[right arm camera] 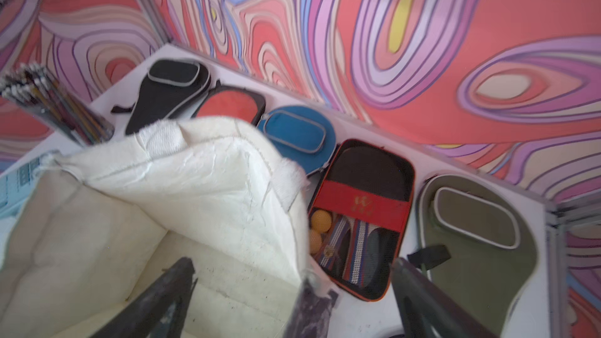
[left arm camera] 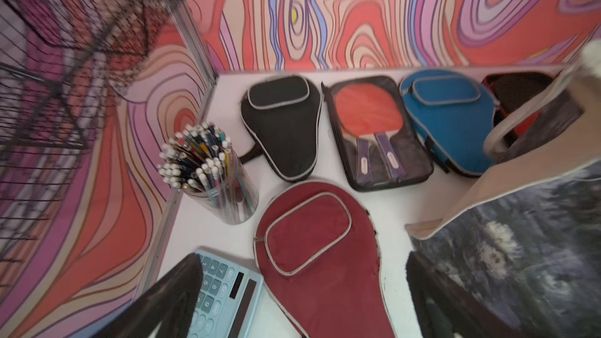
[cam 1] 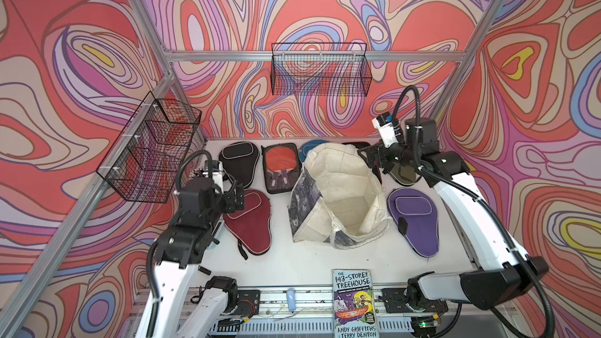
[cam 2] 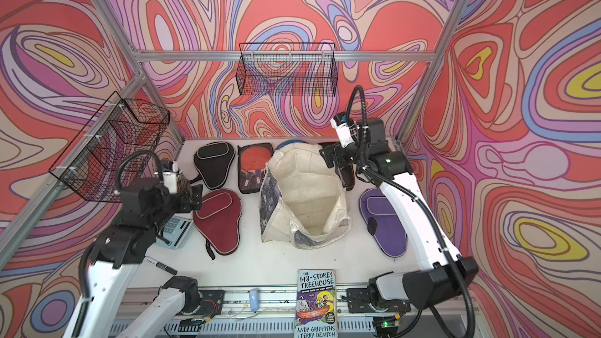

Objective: Remove the ping pong set from the canvas bag
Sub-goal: Place the ping pong set at the center of the board, then reset both arms

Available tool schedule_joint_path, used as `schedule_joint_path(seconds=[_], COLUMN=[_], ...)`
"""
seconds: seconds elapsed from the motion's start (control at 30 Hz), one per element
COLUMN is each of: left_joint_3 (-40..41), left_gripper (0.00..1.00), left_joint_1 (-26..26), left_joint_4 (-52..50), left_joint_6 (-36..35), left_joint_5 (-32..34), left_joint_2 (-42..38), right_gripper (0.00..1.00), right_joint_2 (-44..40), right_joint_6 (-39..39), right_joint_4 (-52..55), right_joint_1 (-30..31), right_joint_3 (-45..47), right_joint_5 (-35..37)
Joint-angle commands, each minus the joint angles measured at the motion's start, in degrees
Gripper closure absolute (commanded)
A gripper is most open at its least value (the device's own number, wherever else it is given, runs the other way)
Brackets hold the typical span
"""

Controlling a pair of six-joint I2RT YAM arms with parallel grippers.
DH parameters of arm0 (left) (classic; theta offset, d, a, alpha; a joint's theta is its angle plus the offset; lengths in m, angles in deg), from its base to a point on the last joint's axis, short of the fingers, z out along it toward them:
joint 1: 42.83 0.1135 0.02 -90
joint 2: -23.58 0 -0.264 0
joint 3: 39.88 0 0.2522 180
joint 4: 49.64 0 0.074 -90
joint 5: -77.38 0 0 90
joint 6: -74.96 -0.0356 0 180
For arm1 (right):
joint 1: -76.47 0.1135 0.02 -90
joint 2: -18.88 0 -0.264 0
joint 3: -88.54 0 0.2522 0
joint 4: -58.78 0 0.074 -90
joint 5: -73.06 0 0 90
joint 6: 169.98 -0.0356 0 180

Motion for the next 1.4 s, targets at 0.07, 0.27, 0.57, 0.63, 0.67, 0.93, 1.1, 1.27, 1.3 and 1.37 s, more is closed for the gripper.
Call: schedule_joint_path(seconds=[0.07, 0.27, 0.57, 0.63, 0.67, 0.93, 1.1, 1.27, 1.3, 1.37], left_joint_3=[9.86, 20.77, 38.89, 41.34, 42.24, 44.33, 41.08, 41.58, 41.58, 42.34], left_gripper=[0.00, 0.00, 0.00, 0.00, 0.00, 0.00, 0.00, 0.00, 0.00, 0.00], left_joint_1=[0.12, 0.14, 0.17, 0.12, 0.17, 0.03, 0.05, 0.12, 0.13, 0.21], left_joint_4=[17.67, 27.20, 46.90, 51.98, 54.14, 75.43, 77.77, 87.78, 90.63, 101.50], left_joint_6=[-1.93, 3.41, 7.84, 7.40, 7.37, -0.71, -4.57, -5.91, -5.89, -7.41], left_joint_5=[8.58, 19.58, 18.55, 17.35, 17.12, 15.00, 13.93, 11.89, 11.03, 11.16], left_joint_2=[-4.43, -1.11, 7.63, 11.30, 13.09, 27.20, 33.34, 38.51, 41.22, 48.65], right_gripper=[0.02, 0.02, 0.02, 0.02, 0.02, 0.02, 0.02, 0.02, 0.02, 0.02], right_joint_2=[-6.28, -11.04, -8.41, -5.41, -3.88, 11.97, 22.53, 21.38, 21.92, 21.63], right_joint_6=[-6.93, -13.61, -14.48, -14.18, -14.46, -11.14, -10.89, -11.63, -11.40, -11.31], right_joint_4=[-16.26, -46.67, -78.40, -82.90, -85.00, -106.08, -116.41, -107.53, -107.27, -106.50], right_joint_1=[-12.56, -22.09, -20.57, -19.48, -18.76, -10.76, -10.44, -10.34, -10.26, -10.10], right_joint_3=[6.37, 36.03, 66.97, 69.62, 70.55, 73.30, 72.64, 69.38, 68.77, 68.70], right_joint_5=[6.31, 9.94, 14.53, 15.73, 16.14, 23.39, 23.48, 24.44, 24.87, 24.72])
